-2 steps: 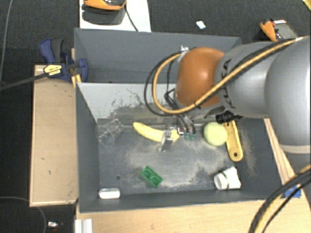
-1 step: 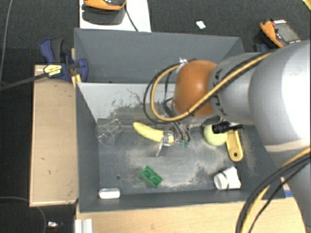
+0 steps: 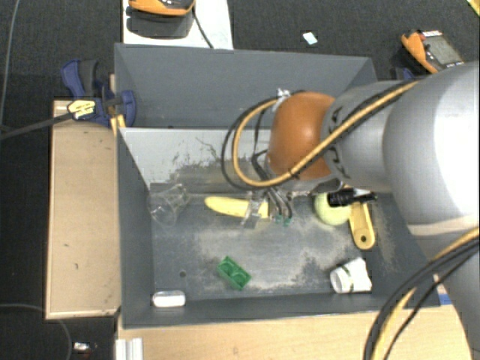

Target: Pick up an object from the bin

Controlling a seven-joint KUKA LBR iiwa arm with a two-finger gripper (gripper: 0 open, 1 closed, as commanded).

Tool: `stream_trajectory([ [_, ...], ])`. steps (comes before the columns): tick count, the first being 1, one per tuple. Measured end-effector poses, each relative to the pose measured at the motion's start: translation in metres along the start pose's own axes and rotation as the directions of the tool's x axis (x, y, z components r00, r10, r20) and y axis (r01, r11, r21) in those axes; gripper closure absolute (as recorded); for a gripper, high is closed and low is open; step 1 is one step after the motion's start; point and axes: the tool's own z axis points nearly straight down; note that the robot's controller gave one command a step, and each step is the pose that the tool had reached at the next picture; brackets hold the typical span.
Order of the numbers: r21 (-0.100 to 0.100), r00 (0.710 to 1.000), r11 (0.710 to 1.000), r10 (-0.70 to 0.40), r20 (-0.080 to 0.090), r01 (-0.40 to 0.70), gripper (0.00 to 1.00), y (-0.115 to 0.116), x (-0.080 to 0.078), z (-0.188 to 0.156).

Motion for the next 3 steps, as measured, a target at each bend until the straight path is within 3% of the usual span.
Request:
stream_trajectory([
  [1, 0.0, 1.0, 1.0, 0.001, 0.0, -0.001, 1.0, 0.0, 0.0, 0.0],
  [2, 0.002, 1.0, 1.0, 0.0, -0.006, 0.0, 1.0, -0.001, 0.002, -0.037],
  [3, -0.001, 1.0, 1.0, -0.002, 0.004, 0.002, 1.0, 0.0, -0.001, -0.078],
])
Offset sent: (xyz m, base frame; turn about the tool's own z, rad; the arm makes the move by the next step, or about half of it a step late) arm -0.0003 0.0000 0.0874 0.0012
